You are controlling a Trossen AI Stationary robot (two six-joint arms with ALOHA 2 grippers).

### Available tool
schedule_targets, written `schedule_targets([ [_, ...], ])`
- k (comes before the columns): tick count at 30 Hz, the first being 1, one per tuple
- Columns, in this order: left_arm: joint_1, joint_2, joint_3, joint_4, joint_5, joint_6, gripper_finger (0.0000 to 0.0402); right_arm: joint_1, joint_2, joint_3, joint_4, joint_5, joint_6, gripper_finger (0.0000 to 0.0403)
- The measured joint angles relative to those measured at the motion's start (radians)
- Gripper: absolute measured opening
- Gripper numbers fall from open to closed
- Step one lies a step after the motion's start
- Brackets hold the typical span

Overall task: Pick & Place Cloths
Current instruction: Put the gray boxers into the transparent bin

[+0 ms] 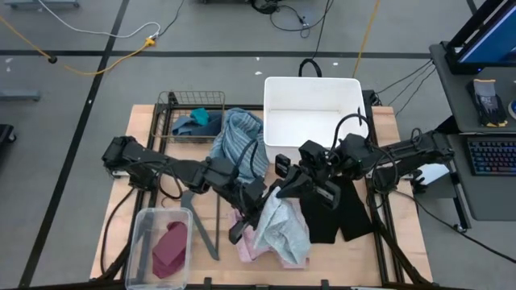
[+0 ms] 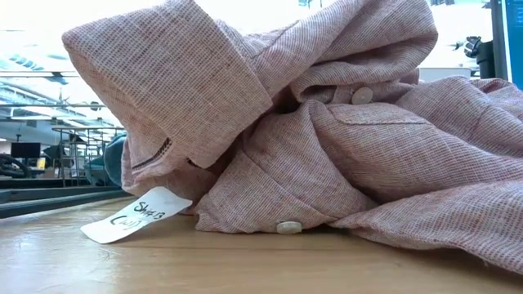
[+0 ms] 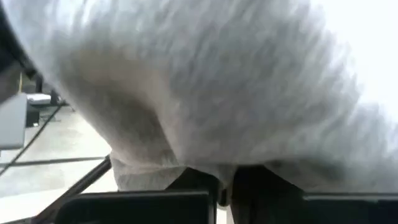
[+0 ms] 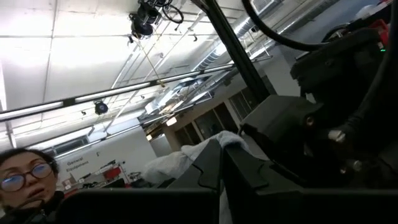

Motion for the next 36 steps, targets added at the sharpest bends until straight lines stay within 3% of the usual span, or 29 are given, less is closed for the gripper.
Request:
schedule_targets([
  [7, 0.001, -0.010, 0.000, -0.054, -0.025, -0.079, 0.0005, 0.018, -0.004, 0.000, -0.005, -0.009, 0.017, 0.0018],
  [10, -0.002, -0.024, 0.000, -0.105, -0.060, -0.096, 0.0004, 0.022, -0.006, 0.000, -0.010, -0.064, 0.033, 0.0036],
  [21, -0.050, -0.095, 0.000, -0.314, -0.202, -0.120, 0.0001, 0.068, -0.018, 0.000, -0.197, -0.111, -0.020, 0.0135],
  [28, -0.137, -0.226, 0.002, -0.641, -0.521, -0.223, 0.0001, 0.071, -0.048, 0.000, -0.363, -0.115, -0.023, 0.0193],
  [36, -0.310, -0.326, 0.001, -0.895, -0.841, -0.486, 0.0000, 0.071, -0.070, 0.000, -0.399, -0.138, -0.051, 0.0204],
])
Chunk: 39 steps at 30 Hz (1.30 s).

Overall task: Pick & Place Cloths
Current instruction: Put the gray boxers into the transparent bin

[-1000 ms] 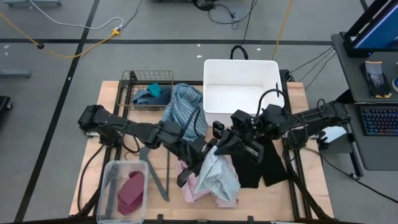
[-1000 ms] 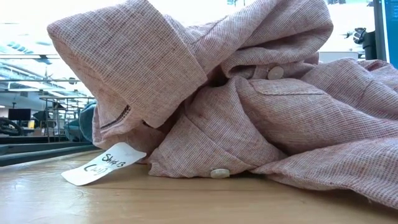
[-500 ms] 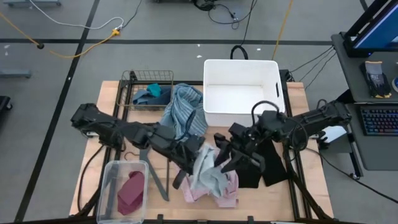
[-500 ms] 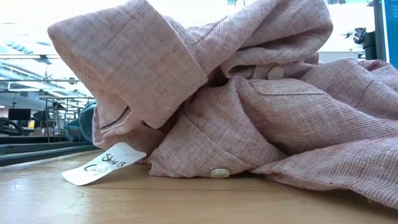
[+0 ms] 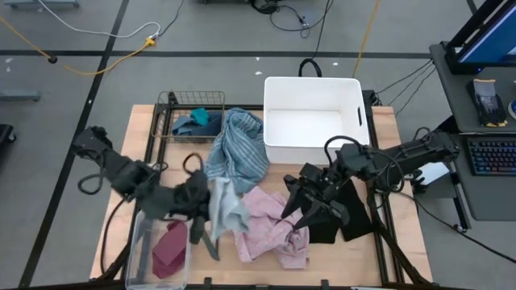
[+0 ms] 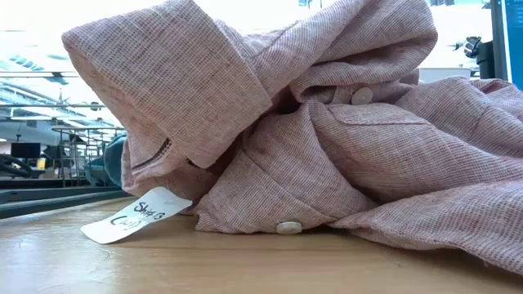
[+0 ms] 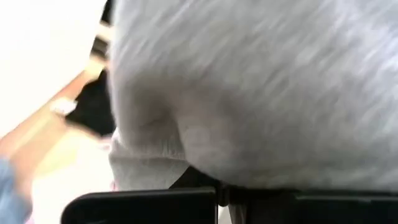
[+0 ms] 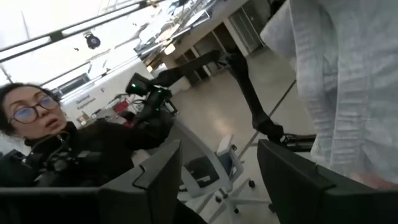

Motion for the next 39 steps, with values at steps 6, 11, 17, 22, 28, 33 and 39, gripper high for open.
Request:
schedule_targets([
  [6, -0.132, -0.025, 0.000, -0.203, -0.068, -0.295, 0.0000, 0.000, 0.000, 0.000, -0.014, -0.003, -0.006, 0.0202],
  [11, -0.229, -0.036, 0.000, -0.340, -0.051, -0.528, 0.0000, -0.003, -0.001, 0.000, -0.028, -0.003, -0.021, 0.0205],
  [17, -0.353, -0.067, 0.000, -0.546, 0.000, -0.871, 0.0000, -0.003, -0.001, 0.000, -0.039, 0.001, -0.021, 0.0203],
  [22, -0.445, -0.079, 0.000, -0.746, 0.167, -1.201, 0.0000, -0.003, -0.001, 0.000, -0.045, 0.001, -0.015, 0.0205],
  [28, -0.515, -0.065, 0.000, -0.822, 0.350, -1.464, 0.0000, -0.003, -0.001, 0.000, -0.045, 0.003, -0.017, 0.0204],
  [33, -0.530, -0.037, 0.000, -0.808, 0.352, -1.506, 0.0000, -0.003, -0.001, 0.000, -0.044, 0.004, -0.020, 0.0207],
  [39, -0.529, 0.003, 0.000, -0.801, 0.330, -1.542, 0.0000, -0.003, -0.001, 0.000, -0.043, 0.005, -0.020, 0.0208],
])
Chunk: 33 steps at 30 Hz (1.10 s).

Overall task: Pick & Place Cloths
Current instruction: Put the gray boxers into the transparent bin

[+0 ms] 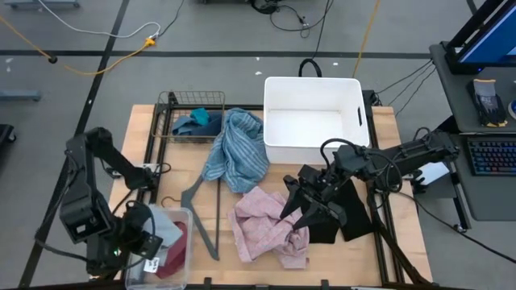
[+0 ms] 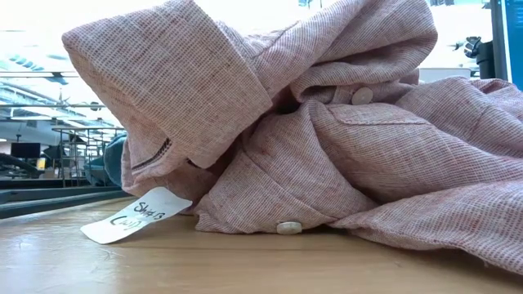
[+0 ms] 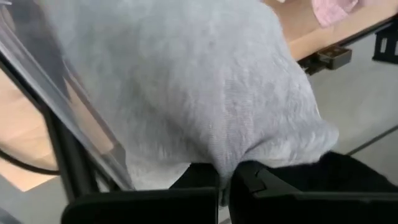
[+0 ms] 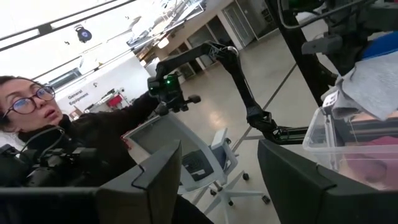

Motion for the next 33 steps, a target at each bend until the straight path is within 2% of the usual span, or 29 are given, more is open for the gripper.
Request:
schedule_targets([
  [3, 0.000, 0.016, 0.000, 0.013, -0.013, -0.035, 0.0000, 0.000, 0.000, 0.000, 0.000, 0.002, 0.000, 0.0208],
  [8, 0.002, 0.046, 0.000, 0.013, 0.030, -0.105, 0.0000, 0.000, 0.000, 0.000, 0.000, 0.006, 0.000, 0.0208],
  [19, 0.032, 0.130, 0.000, -0.009, 0.042, -0.095, 0.0000, 0.000, 0.000, 0.000, 0.000, 0.005, 0.000, 0.0207],
  [25, 0.066, 0.195, 0.000, -0.021, 0.161, -0.090, 0.0000, 0.001, 0.000, 0.000, 0.000, 0.001, 0.000, 0.0204],
  [33, 0.102, 0.274, -0.001, -0.052, 0.211, -0.089, 0.0000, 0.013, 0.000, 0.000, 0.001, -0.001, 0.000, 0.0207],
])
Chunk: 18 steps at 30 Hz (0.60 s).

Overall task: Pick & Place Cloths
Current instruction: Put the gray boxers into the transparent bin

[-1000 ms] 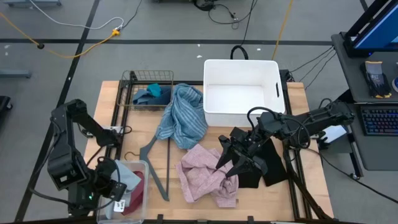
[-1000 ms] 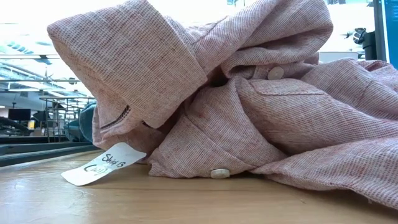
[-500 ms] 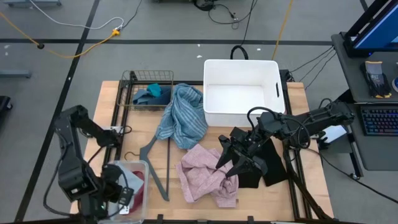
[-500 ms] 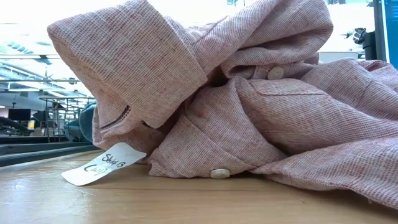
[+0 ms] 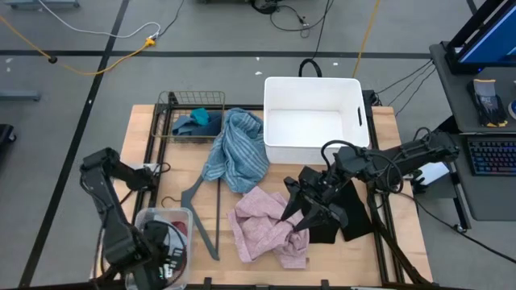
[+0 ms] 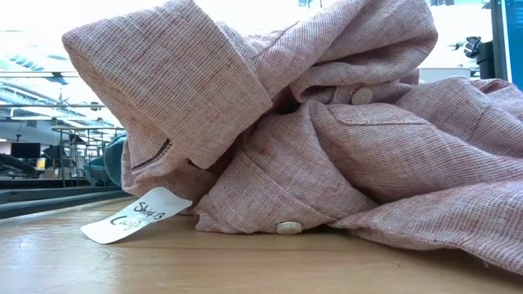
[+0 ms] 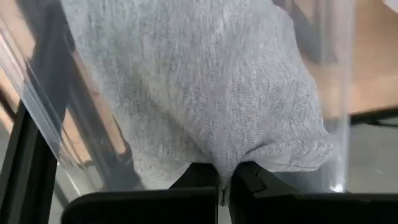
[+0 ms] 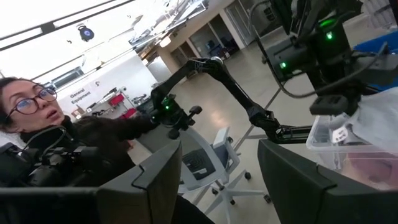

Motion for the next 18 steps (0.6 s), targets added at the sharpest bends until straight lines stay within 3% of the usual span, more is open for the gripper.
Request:
schedule_targets([
  [8, 0.027, 0.065, -0.001, -0.094, 0.097, 0.037, 0.0001, 0.007, 0.000, 0.000, 0.000, -0.002, 0.003, 0.0208],
  [18, 0.031, 0.122, -0.001, -0.074, 0.100, 0.081, 0.0011, 0.027, 0.000, 0.000, 0.000, -0.002, 0.001, 0.0207],
])
